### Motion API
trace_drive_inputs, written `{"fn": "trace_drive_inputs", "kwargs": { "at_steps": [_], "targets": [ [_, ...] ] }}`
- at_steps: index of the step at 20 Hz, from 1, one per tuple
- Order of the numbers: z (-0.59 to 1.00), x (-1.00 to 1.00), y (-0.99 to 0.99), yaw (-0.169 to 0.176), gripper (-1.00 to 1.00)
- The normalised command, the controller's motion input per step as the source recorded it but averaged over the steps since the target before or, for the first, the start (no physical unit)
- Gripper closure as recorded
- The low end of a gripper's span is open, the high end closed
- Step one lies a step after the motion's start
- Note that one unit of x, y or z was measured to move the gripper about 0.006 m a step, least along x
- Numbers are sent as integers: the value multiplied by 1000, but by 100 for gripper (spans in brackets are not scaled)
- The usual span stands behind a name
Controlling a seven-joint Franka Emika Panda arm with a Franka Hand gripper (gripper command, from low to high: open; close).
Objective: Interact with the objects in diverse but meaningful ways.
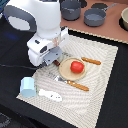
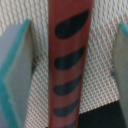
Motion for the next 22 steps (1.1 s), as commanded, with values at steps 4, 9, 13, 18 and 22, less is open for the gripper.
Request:
{"fn": "trace_drive_inputs", "kwargs": {
  "at_steps": [4,9,13,18,22],
  "targets": [
    [205,97,282,89,100],
    [283,157,629,168,100],
    [105,105,616,192,100],
    [27,18,640,179,100],
    [19,13,637,178,100]
  ]
}}
